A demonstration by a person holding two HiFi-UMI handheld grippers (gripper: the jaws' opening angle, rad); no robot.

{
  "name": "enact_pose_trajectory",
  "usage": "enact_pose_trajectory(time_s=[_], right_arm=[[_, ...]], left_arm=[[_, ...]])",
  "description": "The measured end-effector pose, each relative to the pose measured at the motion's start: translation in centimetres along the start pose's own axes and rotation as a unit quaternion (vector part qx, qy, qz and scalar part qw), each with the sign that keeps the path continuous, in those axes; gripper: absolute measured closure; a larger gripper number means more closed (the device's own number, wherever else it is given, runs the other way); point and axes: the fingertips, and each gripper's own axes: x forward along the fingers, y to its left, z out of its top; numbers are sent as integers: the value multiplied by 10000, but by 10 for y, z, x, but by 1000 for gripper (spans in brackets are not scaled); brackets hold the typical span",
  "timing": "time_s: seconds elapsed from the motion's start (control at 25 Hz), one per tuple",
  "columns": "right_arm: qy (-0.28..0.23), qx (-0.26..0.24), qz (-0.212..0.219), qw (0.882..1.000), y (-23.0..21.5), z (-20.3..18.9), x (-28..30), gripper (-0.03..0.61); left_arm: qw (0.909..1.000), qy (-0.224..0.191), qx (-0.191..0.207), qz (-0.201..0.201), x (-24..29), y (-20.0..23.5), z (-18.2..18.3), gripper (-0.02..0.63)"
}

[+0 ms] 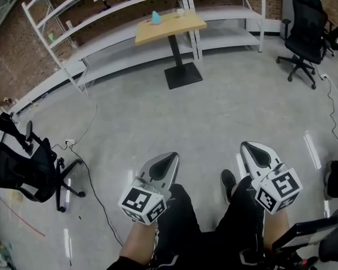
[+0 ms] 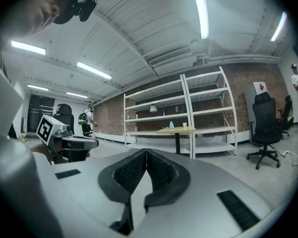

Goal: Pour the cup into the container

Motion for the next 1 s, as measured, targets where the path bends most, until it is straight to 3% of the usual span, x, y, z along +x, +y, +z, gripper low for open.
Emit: enact_pose_trajectory(time_s=[0.2,0.56,0.8,1.0], right_arm=[[-10,31,71,10000,-23,3,51,577],[-393,-207,86,9990,-62,45,120,577],[-441,-233,175,9986,-102,60,163,577],[-400,-275,204,9986,-121,66,221,577]], left_arm=[[9998,167,-106,9,36,31,-9,612],[9999,-13,-6,140,96,86,23,612],[9997,-68,56,233,137,112,34,612],[9995,-60,-36,313,169,160,30,612]])
